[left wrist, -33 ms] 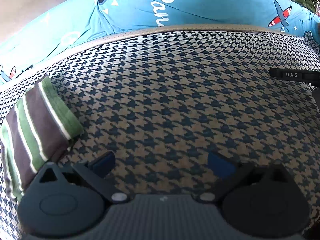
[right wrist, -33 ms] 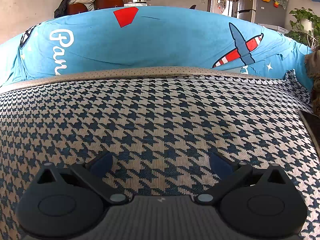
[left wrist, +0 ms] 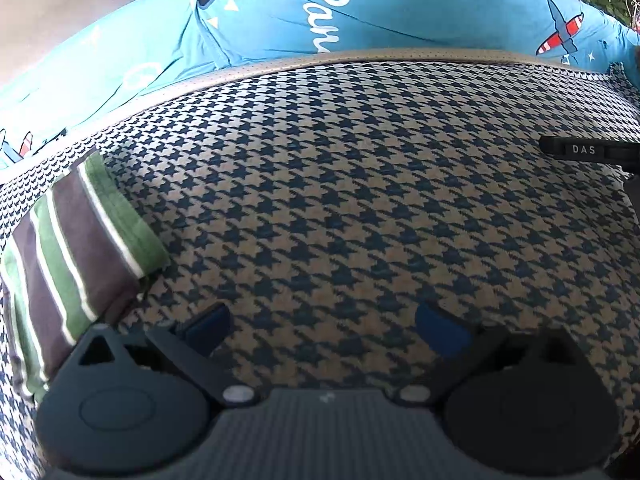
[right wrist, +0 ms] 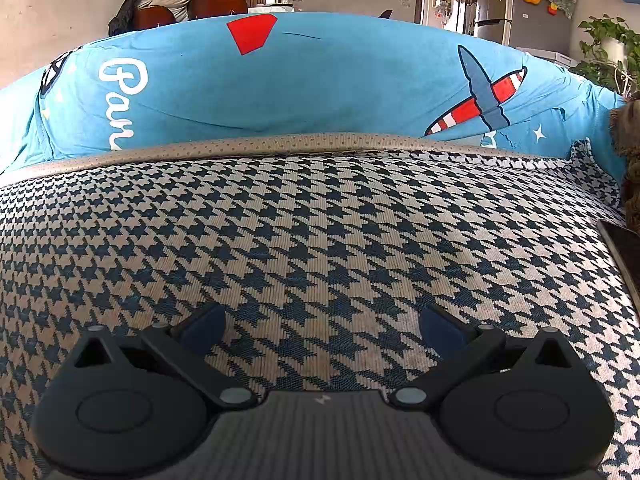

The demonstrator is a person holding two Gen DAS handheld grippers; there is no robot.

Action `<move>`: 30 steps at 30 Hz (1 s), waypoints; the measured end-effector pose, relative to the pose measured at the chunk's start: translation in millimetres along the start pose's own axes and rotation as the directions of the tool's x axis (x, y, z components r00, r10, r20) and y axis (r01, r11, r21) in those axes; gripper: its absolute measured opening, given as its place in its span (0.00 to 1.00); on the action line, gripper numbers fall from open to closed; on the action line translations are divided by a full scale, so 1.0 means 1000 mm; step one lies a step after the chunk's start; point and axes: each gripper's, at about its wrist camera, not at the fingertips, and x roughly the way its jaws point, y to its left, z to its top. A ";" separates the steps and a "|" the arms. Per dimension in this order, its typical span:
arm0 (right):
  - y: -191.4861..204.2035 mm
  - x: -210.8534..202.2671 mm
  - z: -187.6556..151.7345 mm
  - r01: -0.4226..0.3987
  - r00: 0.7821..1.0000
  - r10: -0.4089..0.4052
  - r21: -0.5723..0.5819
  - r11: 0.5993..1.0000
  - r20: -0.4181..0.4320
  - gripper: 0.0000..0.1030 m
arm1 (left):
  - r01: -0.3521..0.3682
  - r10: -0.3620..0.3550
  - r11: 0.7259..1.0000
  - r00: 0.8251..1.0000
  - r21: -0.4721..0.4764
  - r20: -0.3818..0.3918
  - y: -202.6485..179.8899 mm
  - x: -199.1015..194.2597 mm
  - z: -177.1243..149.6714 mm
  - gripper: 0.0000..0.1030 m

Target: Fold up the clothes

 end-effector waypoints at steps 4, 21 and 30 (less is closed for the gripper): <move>0.000 0.000 0.000 0.000 1.000 0.000 0.000 1.000 0.001 1.00 | 0.007 -0.007 1.000 1.000 -0.017 0.001 0.006 -0.005 -0.001 1.00; 0.000 0.000 0.000 0.000 1.000 0.000 0.000 1.000 0.000 1.00 | -0.007 0.008 0.999 1.000 -0.042 0.017 0.026 -0.020 -0.007 1.00; 0.000 0.000 0.000 0.000 1.000 0.000 0.000 1.000 0.000 1.00 | -0.006 0.006 0.999 1.000 -0.047 -0.007 0.026 -0.017 -0.012 1.00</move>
